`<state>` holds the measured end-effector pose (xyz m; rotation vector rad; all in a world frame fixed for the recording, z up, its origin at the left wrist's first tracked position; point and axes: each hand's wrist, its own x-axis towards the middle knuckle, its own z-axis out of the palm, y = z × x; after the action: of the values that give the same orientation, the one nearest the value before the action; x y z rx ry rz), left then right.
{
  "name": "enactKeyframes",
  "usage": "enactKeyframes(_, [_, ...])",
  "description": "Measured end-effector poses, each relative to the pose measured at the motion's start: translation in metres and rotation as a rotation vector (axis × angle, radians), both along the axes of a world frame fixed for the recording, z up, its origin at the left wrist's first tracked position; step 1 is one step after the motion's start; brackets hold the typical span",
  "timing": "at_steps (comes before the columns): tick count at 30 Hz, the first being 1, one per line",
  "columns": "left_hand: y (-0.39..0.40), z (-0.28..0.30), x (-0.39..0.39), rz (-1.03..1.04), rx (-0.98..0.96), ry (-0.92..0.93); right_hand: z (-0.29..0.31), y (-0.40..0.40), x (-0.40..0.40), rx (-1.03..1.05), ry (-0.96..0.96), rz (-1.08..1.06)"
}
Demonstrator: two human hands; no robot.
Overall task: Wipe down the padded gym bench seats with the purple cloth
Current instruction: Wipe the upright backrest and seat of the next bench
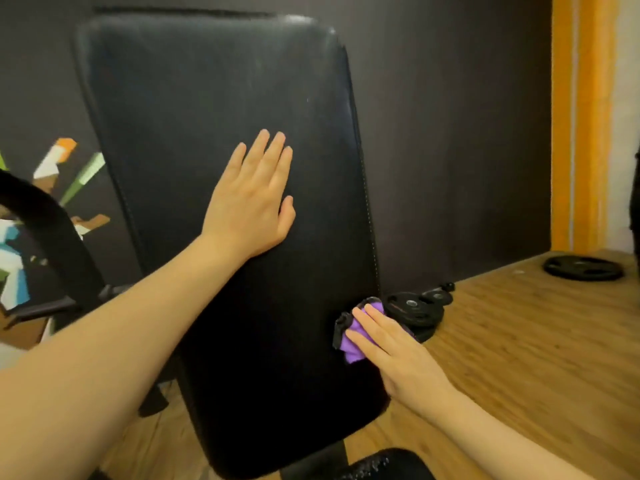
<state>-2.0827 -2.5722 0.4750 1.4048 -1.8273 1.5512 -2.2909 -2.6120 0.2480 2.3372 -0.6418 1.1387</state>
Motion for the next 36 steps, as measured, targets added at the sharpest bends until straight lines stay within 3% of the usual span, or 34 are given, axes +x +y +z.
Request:
enactKeyframes(3, [0.004, 0.009, 0.007, -0.024, -0.069, 0.107, 0.105, -0.012, 0.020, -0.108, -0.199, 0.055])
enactKeyframes(6, [0.015, 0.027, 0.030, 0.076, -0.149, 0.245, 0.222, -0.030, 0.037, -0.251, -0.292, 0.072])
enactKeyframes(8, [0.019, 0.031, 0.041, 0.142, -0.146, 0.244, 0.296, -0.034, 0.046, -0.333, -0.345, 0.036])
enactKeyframes(12, [0.015, 0.026, 0.043, 0.135, -0.169, 0.228, 0.385, -0.040, 0.060, -0.218, -0.375, -0.024])
enactKeyframes(23, [0.011, 0.023, 0.045, 0.096, -0.233, 0.201, 0.306, -0.049, 0.078, -0.260, -0.493, 0.065])
enactKeyframes(36, [0.020, 0.006, 0.039, 0.151, -0.142, 0.223, 0.149, -0.033, 0.066, -0.251, -0.344, 0.048])
